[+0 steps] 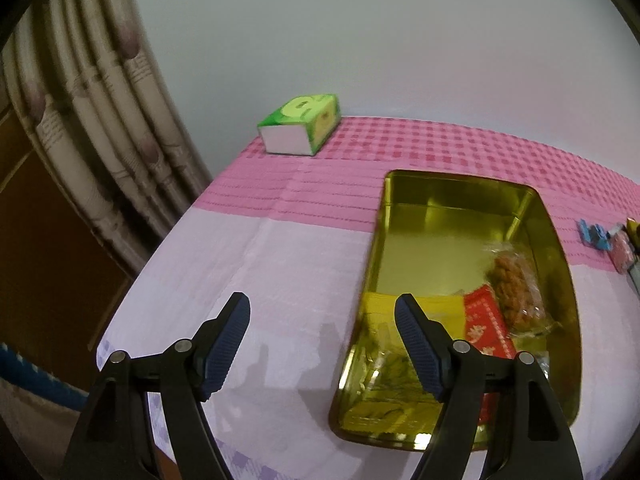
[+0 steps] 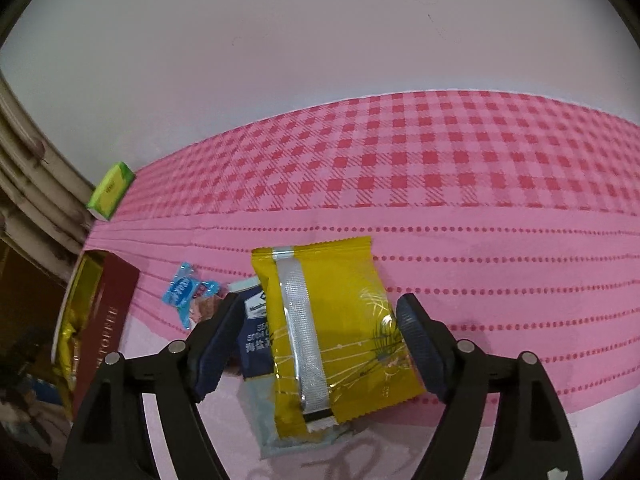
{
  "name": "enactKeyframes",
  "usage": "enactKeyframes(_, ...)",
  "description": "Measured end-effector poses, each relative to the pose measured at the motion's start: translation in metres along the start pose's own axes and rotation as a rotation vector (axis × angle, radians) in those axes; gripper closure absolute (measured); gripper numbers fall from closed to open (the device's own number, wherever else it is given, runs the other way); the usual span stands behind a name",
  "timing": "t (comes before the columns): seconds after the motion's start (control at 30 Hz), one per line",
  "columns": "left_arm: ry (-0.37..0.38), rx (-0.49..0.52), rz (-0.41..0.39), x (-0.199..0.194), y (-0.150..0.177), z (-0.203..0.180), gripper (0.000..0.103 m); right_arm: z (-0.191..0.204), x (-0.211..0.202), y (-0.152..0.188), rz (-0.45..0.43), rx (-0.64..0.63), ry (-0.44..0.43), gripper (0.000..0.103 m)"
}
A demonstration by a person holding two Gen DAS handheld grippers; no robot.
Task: Organize snacks
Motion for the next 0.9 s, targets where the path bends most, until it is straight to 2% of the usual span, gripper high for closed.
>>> enactKeyframes(0.17,0.047,0.044,-0.037,-0.023,-0.008,-0.02,0.027,-0.007,-0.008,-0.006,0.01,-0.018,-0.017,0.026)
enactKeyframes(0.3,0.091,0.063,-0.044,-0.036,-0.013,-0.042,0.026,-0.017,0.004,-0.007,0.065,0.002,-0.049,0.026)
enactKeyframes(0.37,0.108,0.072,-0.039,-0.041,-0.014,-0.052,0.026,-0.015,0.006,-0.008,0.055,-0.02,-0.056,0.027)
enactKeyframes(0.47,0.141,0.085,-0.017,-0.048,-0.014,-0.068,0.026,-0.016,0.008,-0.009,0.039,-0.016,-0.063,0.035)
enactKeyframes(0.5,0.148,0.094,-0.013,-0.05,-0.014,-0.074,0.026,-0.015,0.011,-0.009,0.042,-0.013,-0.064,0.042)
enactKeyframes(0.6,0.17,0.121,-0.016,-0.058,-0.016,-0.094,0.026,-0.017,0.01,-0.007,0.035,-0.017,-0.042,0.05)
enactKeyframes(0.7,0.194,0.146,-0.017,-0.067,-0.015,-0.117,0.026,-0.018,0.006,-0.002,0.025,-0.036,0.007,0.052)
enactKeyframes(0.87,0.227,0.185,-0.012,-0.077,-0.012,-0.149,0.026,-0.022,-0.006,0.007,0.011,-0.106,0.144,0.053)
enactKeyframes(0.9,0.234,0.191,-0.01,-0.077,-0.011,-0.154,0.026,-0.023,-0.009,0.011,0.011,-0.137,0.194,0.053)
Point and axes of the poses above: each gripper's, at about its wrist camera, not at the fingertips, and x roughly the way its jaws point, z to its left, y to its underside, the point moved 7 cm from there along x, roughly the way its jaws point, and after that the axes turned 14 degrees about -y, right-handed, at the moved point
